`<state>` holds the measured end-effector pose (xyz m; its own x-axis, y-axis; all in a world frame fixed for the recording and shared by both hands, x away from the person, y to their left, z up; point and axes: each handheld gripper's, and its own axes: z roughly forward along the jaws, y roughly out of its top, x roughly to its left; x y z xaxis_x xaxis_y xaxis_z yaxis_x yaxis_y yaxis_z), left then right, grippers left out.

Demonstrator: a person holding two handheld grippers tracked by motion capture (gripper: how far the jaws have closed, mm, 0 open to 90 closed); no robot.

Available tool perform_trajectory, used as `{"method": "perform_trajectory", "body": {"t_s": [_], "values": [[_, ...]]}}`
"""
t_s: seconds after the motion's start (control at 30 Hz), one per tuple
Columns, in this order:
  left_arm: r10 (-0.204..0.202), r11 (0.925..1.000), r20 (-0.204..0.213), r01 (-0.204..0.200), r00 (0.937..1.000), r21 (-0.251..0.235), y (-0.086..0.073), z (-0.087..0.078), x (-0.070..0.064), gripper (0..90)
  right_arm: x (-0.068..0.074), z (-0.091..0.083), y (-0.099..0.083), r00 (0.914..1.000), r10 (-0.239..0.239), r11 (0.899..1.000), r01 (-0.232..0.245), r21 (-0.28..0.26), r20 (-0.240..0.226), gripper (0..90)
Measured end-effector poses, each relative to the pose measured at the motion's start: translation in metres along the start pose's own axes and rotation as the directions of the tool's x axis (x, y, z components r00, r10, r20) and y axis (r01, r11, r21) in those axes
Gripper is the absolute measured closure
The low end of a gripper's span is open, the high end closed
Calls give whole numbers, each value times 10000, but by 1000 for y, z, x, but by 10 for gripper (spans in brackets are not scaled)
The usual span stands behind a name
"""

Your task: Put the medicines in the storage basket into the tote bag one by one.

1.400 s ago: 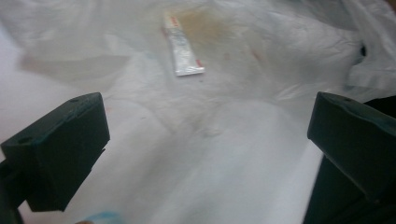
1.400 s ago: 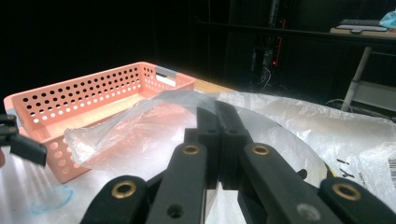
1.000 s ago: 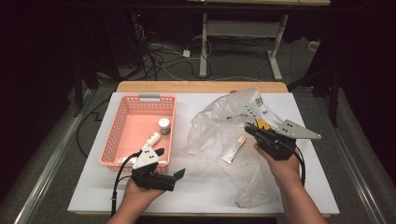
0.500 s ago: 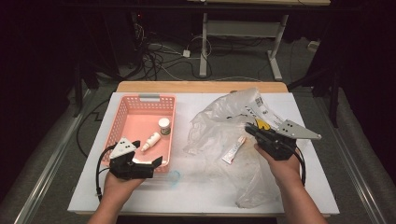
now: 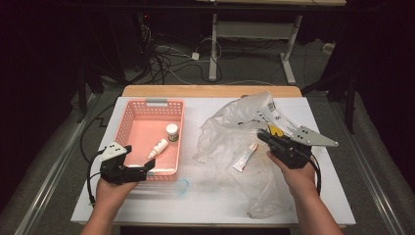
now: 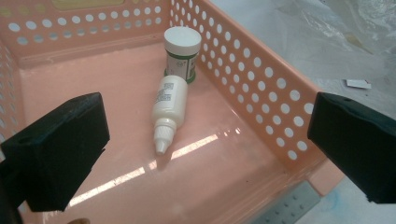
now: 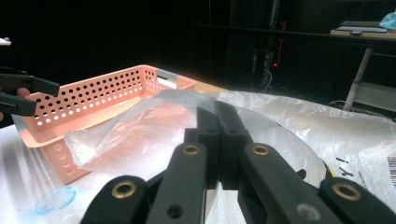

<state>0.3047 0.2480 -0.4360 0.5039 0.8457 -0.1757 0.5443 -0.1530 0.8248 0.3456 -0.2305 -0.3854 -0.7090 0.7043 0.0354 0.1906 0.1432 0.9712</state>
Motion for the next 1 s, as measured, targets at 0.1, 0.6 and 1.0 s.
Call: {"method": "perform_trajectory", "body": {"t_s": [0.1,0.6,1.0], "values": [[-9,10000,45,9,10000,-19,0,0,0,0,0,1,0,10000,14,10000,-14,25,-11,900],[44,9987,346,-26,9994,-505,19,-2,-5,0,0,0,0,10000,66,10000,-66,66,14,900],[-63,9983,491,92,9988,-583,39,14,-4,0,0,-1,0,9999,119,9999,-119,38,24,900]]}}
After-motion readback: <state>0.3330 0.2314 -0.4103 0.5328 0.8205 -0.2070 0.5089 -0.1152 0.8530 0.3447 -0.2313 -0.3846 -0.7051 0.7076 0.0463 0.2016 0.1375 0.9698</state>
